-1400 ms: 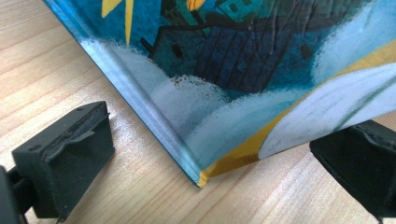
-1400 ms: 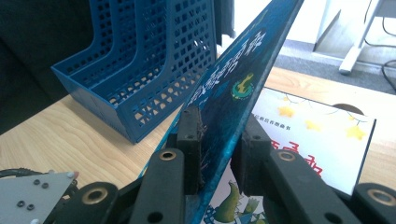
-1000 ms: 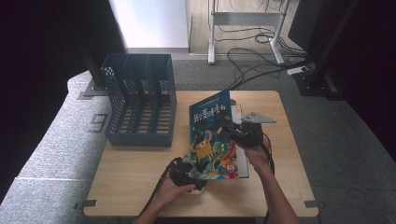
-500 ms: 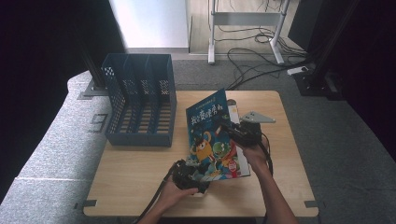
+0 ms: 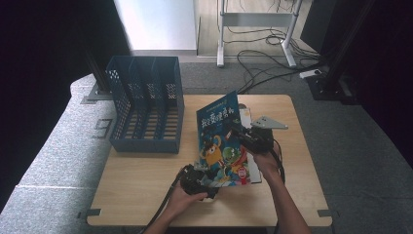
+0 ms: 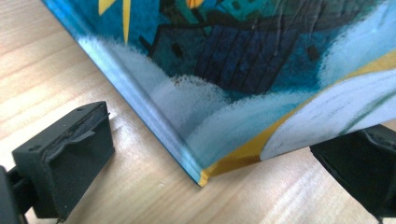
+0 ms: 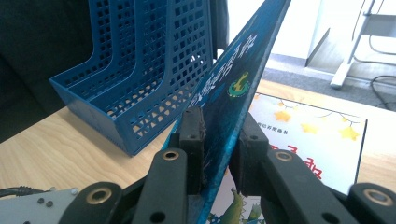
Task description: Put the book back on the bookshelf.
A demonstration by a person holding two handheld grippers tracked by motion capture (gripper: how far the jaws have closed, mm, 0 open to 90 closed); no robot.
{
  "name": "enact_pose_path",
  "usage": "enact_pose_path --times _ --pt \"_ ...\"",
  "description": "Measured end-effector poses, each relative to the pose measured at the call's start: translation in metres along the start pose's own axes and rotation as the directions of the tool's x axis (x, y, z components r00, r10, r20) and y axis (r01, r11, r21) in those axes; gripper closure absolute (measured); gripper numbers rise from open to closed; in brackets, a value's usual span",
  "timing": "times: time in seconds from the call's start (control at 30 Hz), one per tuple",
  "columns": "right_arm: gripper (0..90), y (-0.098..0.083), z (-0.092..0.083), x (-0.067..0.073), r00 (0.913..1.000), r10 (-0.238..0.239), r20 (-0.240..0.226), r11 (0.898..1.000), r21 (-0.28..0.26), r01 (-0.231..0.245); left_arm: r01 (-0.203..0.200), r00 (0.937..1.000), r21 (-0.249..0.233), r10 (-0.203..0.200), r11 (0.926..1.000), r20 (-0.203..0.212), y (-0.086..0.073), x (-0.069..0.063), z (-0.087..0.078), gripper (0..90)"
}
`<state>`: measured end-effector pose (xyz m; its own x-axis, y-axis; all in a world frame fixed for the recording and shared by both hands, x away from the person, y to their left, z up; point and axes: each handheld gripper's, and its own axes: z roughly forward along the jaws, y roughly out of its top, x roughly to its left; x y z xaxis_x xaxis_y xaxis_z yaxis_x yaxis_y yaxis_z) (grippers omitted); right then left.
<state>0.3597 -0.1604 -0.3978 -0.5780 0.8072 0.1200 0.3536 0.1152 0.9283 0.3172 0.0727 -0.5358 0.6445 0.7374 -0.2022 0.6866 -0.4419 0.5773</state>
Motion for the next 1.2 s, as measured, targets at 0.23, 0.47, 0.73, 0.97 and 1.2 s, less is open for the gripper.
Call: enact_pose_path --times 0.23,0.47,0.73,0.97,1.2 --pt "76.0 0.001 -0.008 0.003 0.9994 -0.036 -0.002 0.999 -0.032 0.036 -0.002 1.0 0.013 0.002 0.9999 0.0 0.005 0.004 0.001 0.0" --pt "76.0 -0.002 -0.011 0.0 0.9994 -0.035 0.0 0.998 -0.051 0.035 0.003 0.9999 0.01 -0.003 0.9999 0.012 0.005 0.007 0.001 0.0" --pt "76.0 -0.01 -0.017 -0.002 0.9995 -0.032 -0.006 0.996 -0.087 0.031 -0.008 1.0 0.009 0.008 0.9999 -0.005 0.005 0.005 0.002 0.0" --pt "75.9 -0.014 -0.023 -0.002 0.9987 -0.048 -0.014 0.993 -0.109 0.047 -0.019 0.9997 0.013 0.019 0.9997 -0.015 0.005 0.003 0.002 0.0" --pt "76.0 -0.019 -0.026 -0.002 0.9985 -0.051 -0.018 0.99 -0.13 0.049 -0.027 0.9993 0.014 0.027 0.9995 -0.024 0.004 0.002 0.003 0.0"
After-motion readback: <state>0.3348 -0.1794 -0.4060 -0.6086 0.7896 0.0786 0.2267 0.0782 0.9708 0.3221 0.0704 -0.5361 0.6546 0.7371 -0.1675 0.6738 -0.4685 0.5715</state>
